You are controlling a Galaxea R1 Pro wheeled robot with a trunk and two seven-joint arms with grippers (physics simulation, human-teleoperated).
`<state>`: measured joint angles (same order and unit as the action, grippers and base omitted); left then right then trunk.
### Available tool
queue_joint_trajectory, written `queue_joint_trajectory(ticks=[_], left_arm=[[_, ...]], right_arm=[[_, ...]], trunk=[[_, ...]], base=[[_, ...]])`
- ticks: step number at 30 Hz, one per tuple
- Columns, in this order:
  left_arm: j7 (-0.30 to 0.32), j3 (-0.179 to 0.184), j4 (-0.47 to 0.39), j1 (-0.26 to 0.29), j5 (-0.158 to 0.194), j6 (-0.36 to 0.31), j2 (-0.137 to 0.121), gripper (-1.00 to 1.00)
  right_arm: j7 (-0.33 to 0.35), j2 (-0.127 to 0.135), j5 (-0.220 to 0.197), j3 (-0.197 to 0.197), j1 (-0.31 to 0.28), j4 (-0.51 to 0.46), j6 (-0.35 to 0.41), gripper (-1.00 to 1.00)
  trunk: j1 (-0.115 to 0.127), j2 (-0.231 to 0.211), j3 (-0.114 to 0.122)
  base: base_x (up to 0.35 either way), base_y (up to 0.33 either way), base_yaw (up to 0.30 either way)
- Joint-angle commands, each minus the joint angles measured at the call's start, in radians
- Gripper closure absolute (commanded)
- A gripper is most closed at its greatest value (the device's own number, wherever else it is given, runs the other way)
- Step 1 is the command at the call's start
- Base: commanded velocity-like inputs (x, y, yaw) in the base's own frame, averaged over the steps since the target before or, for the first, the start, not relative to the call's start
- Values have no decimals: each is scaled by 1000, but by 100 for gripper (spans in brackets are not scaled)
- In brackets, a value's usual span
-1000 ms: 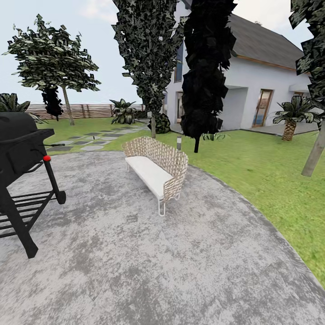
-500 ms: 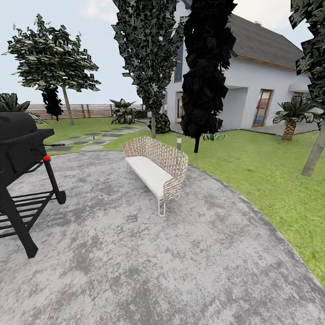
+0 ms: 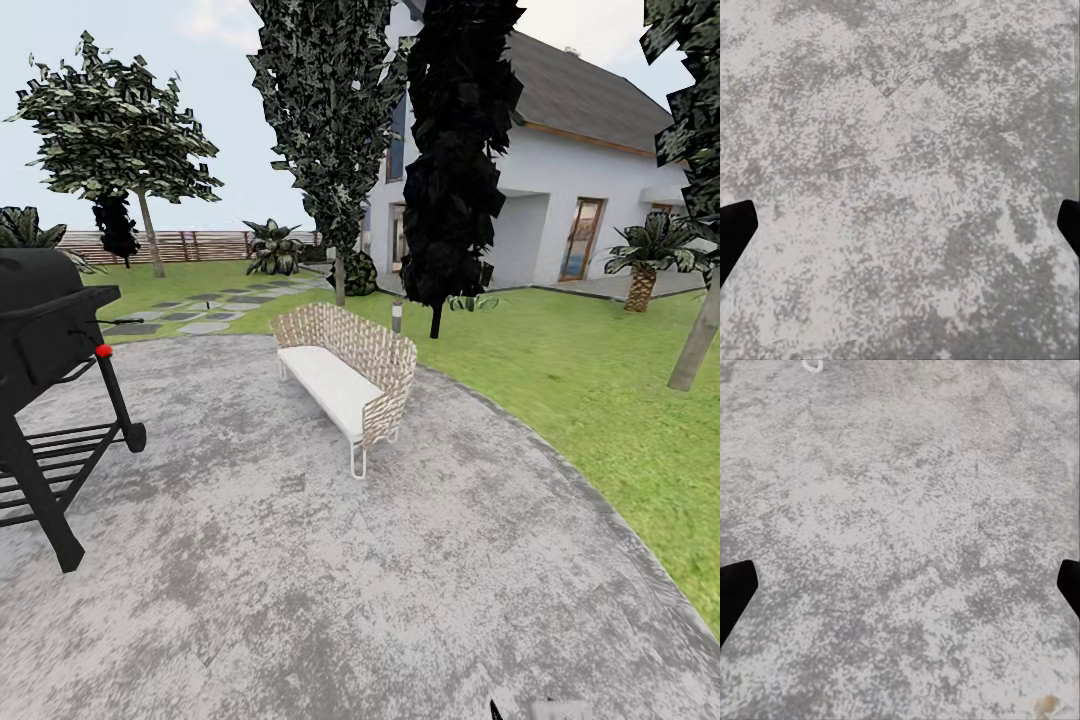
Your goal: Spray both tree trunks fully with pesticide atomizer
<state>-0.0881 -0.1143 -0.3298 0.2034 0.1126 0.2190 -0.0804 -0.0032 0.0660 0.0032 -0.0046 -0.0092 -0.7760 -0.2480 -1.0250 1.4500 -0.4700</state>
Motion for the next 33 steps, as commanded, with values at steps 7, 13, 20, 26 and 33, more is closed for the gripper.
queue_joint_trajectory(ticks=[7,13,20,26,33], left_arm=[[-2,-7,-2,31,9,7,-11,-100],[11,6,-3,23,-1,28,-12,-100],[19,3,-6,34,-2,31,-14,-100],[19,4,-80,37,-2,31,-10,-100],[19,7,-88,29,-1,31,-10,-100]], right_arm=[[-1,0,1,-1,0,1,-6,-100],[-3,0,1,-1,0,8,-7,-100],[-3,0,1,-1,0,23,-7,-100],[-3,0,1,-1,0,25,-7,-100],[-2,0,0,-1,0,35,-7,-100]], trunk=[[0,0,-1],[0,0,-5],[-4,7,-12],[-27,49,-35],[-54,98,-62]], base=[[0,0,128],[0,0,258],[0,0,264],[0,0,264],[0,0,227]])
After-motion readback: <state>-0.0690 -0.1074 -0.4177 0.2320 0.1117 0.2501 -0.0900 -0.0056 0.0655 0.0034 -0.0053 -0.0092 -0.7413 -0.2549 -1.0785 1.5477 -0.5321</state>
